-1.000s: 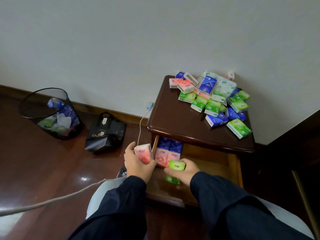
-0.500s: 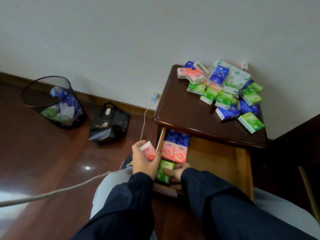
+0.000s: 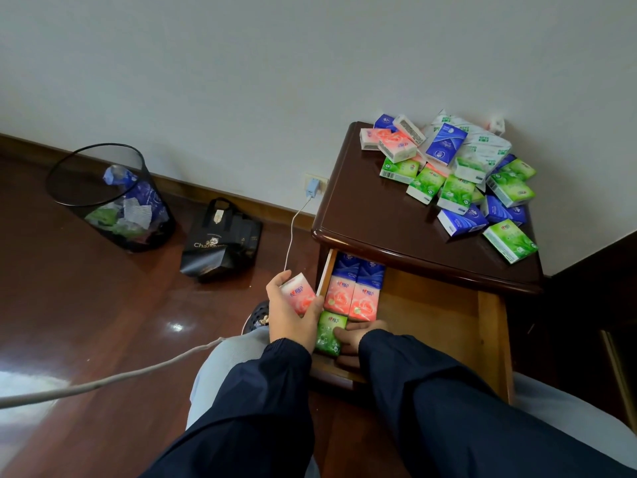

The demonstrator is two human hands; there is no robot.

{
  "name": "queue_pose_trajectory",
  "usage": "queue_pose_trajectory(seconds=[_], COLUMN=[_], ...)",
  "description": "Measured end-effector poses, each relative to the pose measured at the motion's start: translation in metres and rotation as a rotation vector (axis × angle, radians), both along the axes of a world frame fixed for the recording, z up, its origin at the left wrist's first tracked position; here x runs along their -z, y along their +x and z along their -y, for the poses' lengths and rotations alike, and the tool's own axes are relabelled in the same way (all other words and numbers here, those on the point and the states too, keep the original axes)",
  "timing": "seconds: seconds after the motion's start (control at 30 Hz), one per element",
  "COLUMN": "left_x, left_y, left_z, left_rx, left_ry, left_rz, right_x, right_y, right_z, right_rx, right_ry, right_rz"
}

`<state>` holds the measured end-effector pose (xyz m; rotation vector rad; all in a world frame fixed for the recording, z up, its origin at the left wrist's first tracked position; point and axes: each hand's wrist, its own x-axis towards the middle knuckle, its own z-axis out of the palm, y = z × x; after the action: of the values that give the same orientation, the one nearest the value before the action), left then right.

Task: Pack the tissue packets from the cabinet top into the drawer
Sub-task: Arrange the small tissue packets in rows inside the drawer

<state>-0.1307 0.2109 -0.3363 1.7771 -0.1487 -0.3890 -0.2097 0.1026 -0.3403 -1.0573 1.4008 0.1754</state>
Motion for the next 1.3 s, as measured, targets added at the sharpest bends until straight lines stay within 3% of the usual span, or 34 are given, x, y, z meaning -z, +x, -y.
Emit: queue_pose_trajectory(seconds=[0.23, 0.4, 0.47, 0.57, 0.67, 0.8, 0.93, 1.07, 1.3], left_x=[0.002, 0.007, 0.006, 0.006, 0.009, 0.006, 0.008, 0.011, 0.012], left_y=[-0.003, -0.003, -0.003, -0.004, -0.007, -0.011, -0.007, -0.005, -0.004], left_z=[0.001, 0.002, 0.003, 0.003, 0.002, 0.004, 0.007, 0.011, 0.01], left_rx=[-0.001, 0.008, 0.042, 0.148, 0.262, 0.292, 0.22, 0.309, 0.316], left_ry=[-0.001, 0.015, 0.01, 0.062, 0.214, 0.231, 0.354, 0.463, 0.497], left_rz=[0.063, 0.048, 0.054, 0.125, 0.218, 0.339, 0.235, 0.186, 0.181], right_x=[0.003, -0.002, -0.006, -0.015, -0.018, -0.01, 0.002, 0.013, 0.015], right_y=[0.0, -0.01, -0.012, -0.01, -0.014, -0.027, -0.046, -0.052, -0.044], right_z=[0.007, 0.018, 0.023, 0.026, 0.026, 0.031, 0.043, 0.046, 0.039], right_rx=[-0.001, -0.192, -0.174, -0.102, -0.173, -0.406, -0.321, -0.274, -0.128], right_ry=[-0.019, -0.105, -0.169, -0.028, 0.034, -0.144, -0.115, -0.039, 0.01], right_rz=[-0.016, -0.101, -0.023, 0.237, 0.319, 0.235, 0.096, -0.023, -0.005])
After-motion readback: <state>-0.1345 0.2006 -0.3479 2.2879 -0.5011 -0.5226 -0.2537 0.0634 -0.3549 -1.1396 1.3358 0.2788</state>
